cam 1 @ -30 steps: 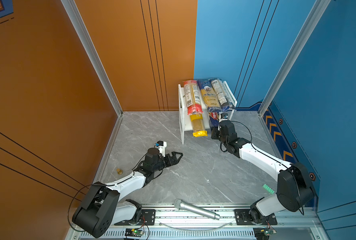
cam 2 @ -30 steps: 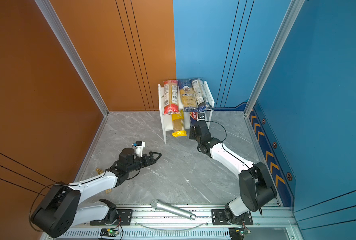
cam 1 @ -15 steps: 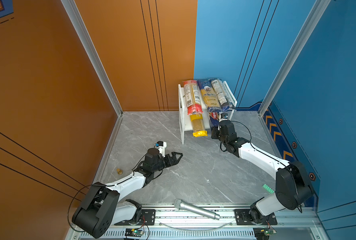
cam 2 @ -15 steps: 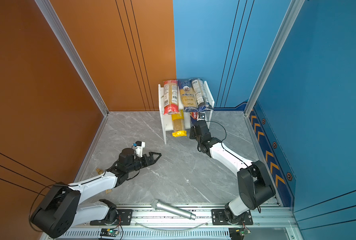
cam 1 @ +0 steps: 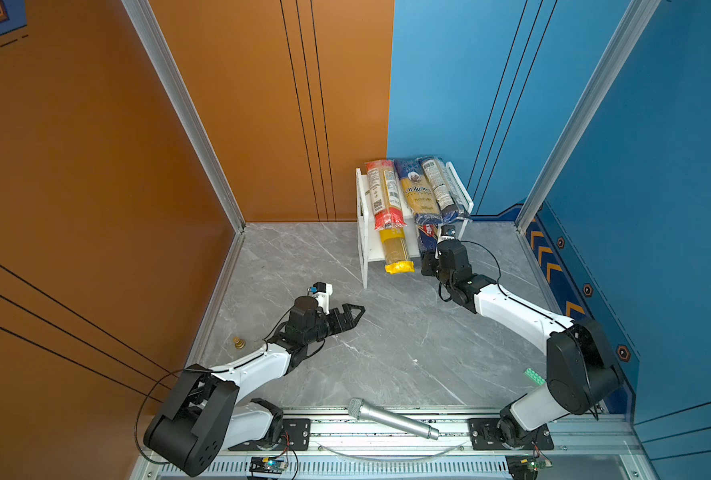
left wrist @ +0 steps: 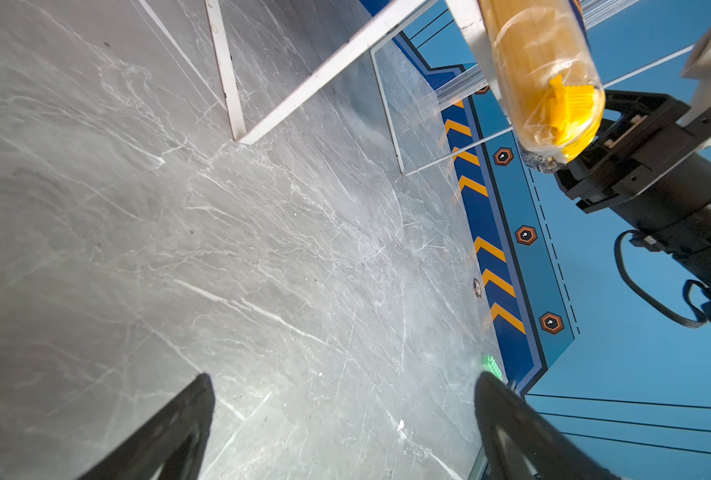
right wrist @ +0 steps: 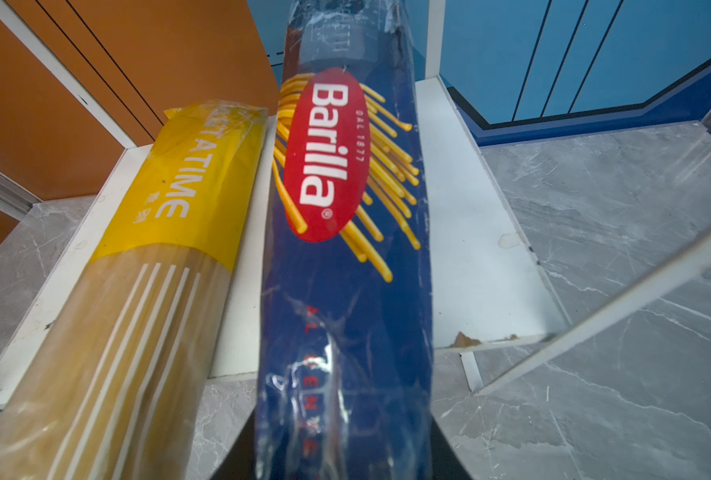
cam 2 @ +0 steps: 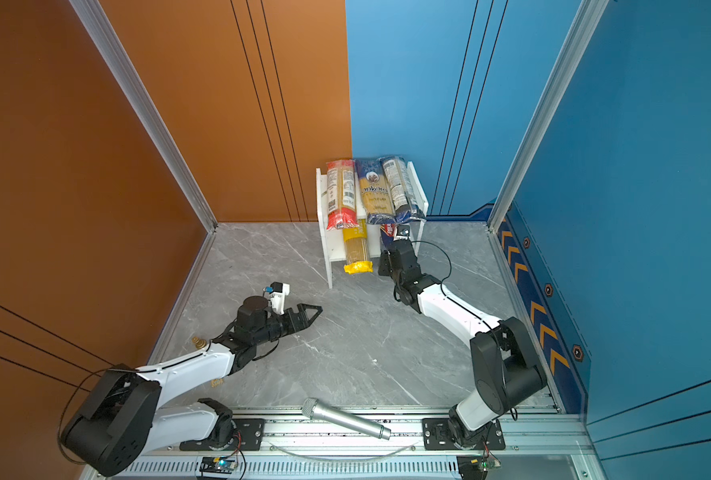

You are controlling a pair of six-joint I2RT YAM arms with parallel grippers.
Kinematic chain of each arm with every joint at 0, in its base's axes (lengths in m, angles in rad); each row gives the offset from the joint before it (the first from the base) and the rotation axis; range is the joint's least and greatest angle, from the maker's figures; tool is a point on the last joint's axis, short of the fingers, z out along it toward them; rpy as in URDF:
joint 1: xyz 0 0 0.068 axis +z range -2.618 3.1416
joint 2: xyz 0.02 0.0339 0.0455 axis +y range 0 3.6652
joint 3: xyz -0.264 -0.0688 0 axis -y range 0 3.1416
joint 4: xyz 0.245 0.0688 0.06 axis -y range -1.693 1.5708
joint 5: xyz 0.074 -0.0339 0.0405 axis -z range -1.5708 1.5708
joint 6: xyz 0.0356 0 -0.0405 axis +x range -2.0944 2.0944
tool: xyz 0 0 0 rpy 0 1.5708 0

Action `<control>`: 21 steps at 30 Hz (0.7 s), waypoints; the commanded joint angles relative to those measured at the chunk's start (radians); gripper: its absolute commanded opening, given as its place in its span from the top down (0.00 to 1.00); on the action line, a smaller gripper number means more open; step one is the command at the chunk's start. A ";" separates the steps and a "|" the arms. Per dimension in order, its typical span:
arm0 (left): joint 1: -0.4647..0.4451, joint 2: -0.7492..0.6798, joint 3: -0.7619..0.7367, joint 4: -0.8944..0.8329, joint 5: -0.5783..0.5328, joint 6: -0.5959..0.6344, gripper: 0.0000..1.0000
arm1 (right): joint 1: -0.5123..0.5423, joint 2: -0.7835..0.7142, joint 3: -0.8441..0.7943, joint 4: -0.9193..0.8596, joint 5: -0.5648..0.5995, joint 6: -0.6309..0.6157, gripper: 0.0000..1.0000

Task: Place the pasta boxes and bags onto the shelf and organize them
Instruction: 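Push the Barilla box deeper into the lower tier with the right gripper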

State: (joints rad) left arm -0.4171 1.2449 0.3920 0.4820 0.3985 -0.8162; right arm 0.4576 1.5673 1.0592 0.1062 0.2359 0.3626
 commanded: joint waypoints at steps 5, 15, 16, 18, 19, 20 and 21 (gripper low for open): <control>0.011 -0.013 -0.012 0.004 0.019 0.019 0.02 | -0.007 -0.010 0.025 0.166 0.023 -0.022 0.93; 0.014 -0.013 -0.010 0.004 0.022 0.017 0.02 | -0.008 -0.024 -0.010 0.174 0.050 -0.022 0.64; 0.014 -0.012 -0.010 0.004 0.023 0.017 0.02 | -0.010 -0.023 -0.013 0.174 0.049 -0.022 0.63; 0.014 -0.012 -0.010 0.004 0.025 0.015 0.02 | -0.010 -0.023 -0.015 0.176 0.049 -0.025 0.61; 0.014 -0.013 -0.011 0.004 0.022 0.015 0.02 | -0.009 -0.021 -0.017 0.176 0.049 -0.026 0.60; 0.014 -0.014 -0.011 0.004 0.022 0.015 0.02 | -0.010 -0.021 -0.020 0.177 0.048 -0.026 0.59; 0.015 -0.016 -0.012 0.004 0.023 0.015 0.02 | -0.010 -0.021 -0.022 0.178 0.049 -0.026 0.59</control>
State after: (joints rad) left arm -0.4114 1.2449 0.3920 0.4824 0.3985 -0.8162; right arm 0.4561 1.5684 1.0382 0.1574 0.2413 0.3569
